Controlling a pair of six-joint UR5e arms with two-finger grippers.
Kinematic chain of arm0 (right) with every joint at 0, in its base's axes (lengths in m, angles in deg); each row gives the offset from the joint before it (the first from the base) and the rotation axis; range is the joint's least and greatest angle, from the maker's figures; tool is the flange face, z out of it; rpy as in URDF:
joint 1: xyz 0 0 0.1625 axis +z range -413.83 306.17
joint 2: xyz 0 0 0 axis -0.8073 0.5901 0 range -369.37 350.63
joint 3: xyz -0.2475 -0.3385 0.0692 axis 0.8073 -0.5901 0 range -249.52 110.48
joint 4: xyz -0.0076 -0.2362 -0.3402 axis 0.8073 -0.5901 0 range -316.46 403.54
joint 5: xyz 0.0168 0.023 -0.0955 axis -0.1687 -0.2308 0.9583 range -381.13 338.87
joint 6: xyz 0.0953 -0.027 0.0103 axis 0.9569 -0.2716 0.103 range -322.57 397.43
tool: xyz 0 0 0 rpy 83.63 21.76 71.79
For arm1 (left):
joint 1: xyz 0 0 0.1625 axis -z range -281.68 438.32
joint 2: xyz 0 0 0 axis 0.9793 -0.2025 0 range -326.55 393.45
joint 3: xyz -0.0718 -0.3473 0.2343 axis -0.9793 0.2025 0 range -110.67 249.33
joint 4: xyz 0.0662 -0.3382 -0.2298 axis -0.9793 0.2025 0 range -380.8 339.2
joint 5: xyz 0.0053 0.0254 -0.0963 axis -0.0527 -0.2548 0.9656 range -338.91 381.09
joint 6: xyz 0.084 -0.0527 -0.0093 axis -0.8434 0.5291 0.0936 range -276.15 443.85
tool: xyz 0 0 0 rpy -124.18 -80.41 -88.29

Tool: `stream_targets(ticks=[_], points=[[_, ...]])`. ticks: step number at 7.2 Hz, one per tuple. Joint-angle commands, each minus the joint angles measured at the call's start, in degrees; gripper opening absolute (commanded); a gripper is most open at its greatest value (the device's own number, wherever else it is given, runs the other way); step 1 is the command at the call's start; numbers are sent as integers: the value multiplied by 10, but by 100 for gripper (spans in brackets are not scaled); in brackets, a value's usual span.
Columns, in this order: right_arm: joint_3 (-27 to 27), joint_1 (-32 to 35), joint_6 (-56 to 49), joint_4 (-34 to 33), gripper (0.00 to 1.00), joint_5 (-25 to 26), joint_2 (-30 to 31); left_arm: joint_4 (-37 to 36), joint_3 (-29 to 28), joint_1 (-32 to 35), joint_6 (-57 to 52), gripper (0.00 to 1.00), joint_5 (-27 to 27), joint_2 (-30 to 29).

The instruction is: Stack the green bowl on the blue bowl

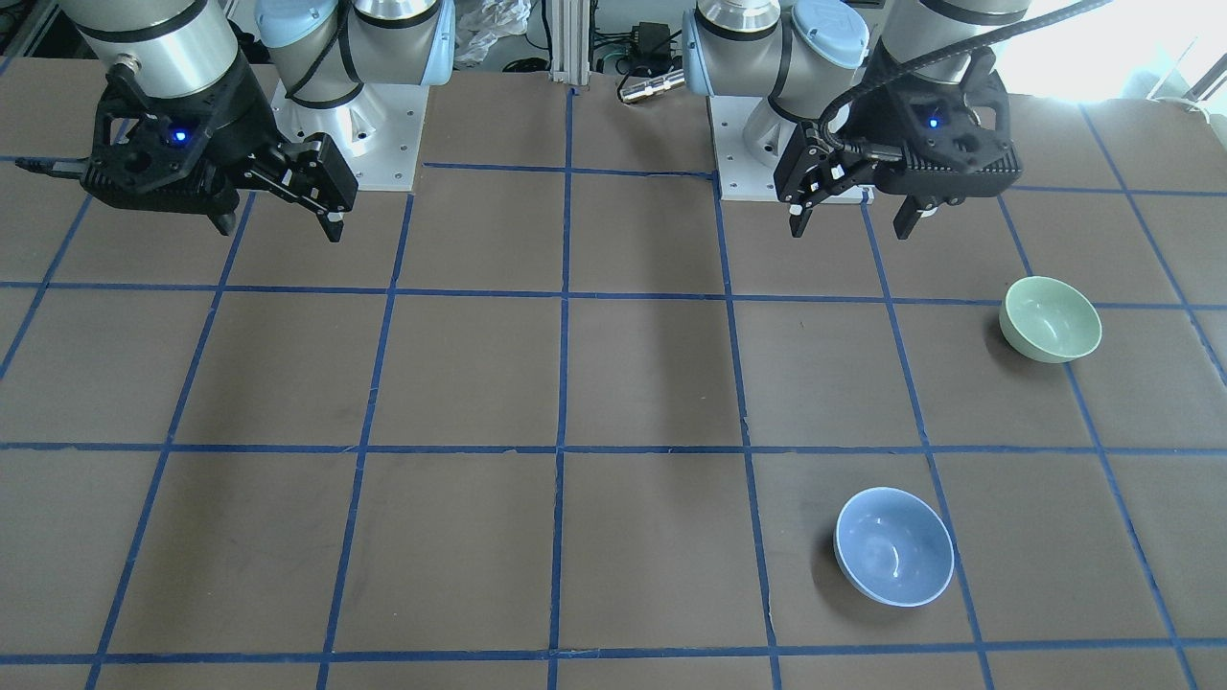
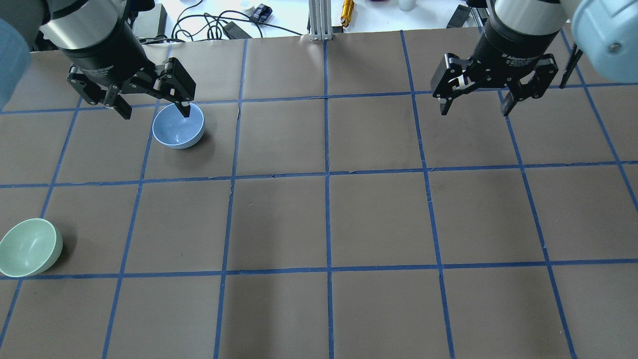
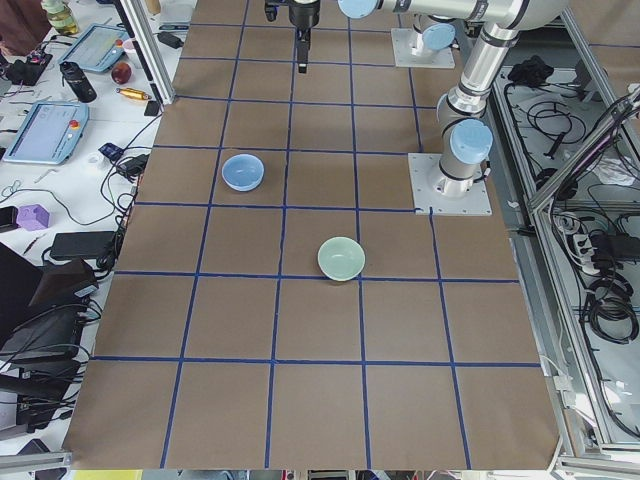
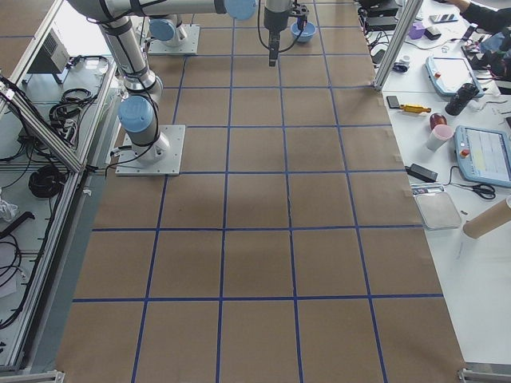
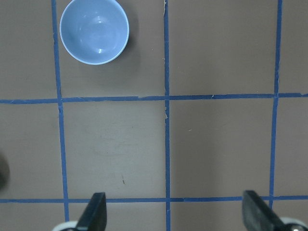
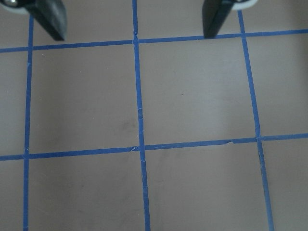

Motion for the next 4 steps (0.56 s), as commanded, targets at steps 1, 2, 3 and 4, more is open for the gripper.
stream_targets(ticks=[1, 2, 3, 4], points=[[-1, 0, 0, 0, 100, 0, 0, 0, 0, 0, 0, 100, 0, 0], [-1, 0, 0, 0, 100, 0, 0, 0, 0, 0, 0, 100, 0, 0], [-1, 0, 0, 0, 100, 0, 0, 0, 0, 0, 0, 100, 1, 0], [-1, 0, 0, 0, 100, 0, 0, -3, 0, 1, 0, 100, 0, 0]])
